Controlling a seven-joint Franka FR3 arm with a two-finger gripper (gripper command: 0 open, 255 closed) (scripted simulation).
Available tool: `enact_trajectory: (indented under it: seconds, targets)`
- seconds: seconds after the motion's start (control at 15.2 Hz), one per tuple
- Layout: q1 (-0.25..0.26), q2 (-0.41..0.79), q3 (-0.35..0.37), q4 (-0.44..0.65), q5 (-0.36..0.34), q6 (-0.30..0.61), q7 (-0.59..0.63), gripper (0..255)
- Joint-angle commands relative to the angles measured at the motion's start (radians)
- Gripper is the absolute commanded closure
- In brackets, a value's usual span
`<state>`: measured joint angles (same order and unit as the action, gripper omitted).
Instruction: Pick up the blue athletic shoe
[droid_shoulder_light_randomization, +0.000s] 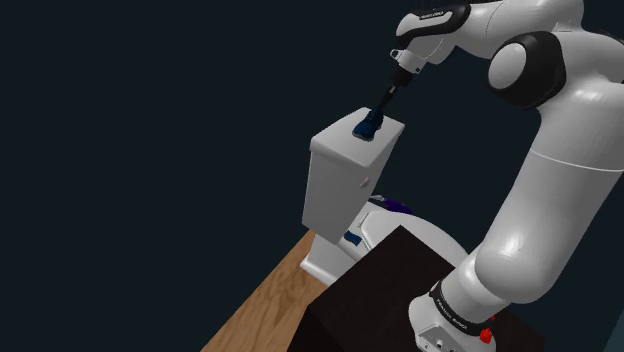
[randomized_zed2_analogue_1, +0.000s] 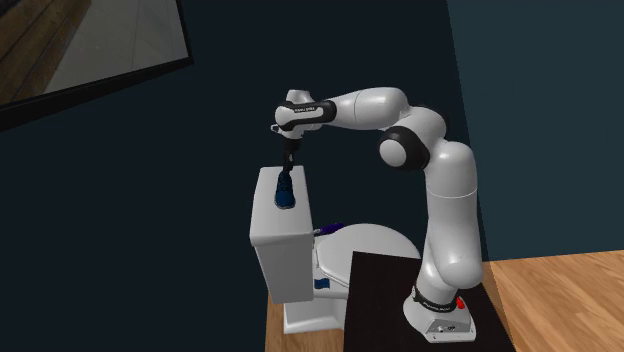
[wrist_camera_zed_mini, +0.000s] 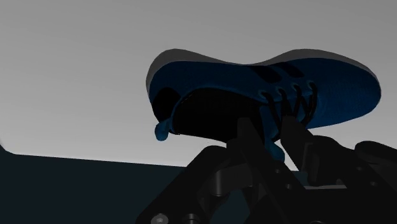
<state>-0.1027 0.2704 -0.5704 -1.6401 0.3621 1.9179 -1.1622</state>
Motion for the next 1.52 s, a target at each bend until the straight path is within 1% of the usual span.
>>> enact_trajectory:
  seconds: [0.0, 0.33, 1.32, 1.45]
  targets:
    - [0.0, 0.0, 0.0, -0.001, 0.0, 0.001, 0.0, 255]
    - [0.0, 0.0, 0.0, 0.0, 0.0, 0.0, 0.0, 255]
    - [-0.02, 0.0, -0.009, 0.2, -0.015, -0.195, 0.043, 255]
    - [-0.02, 0.0, -0.009, 0.202, -0.015, -0.197, 0.043, 255]
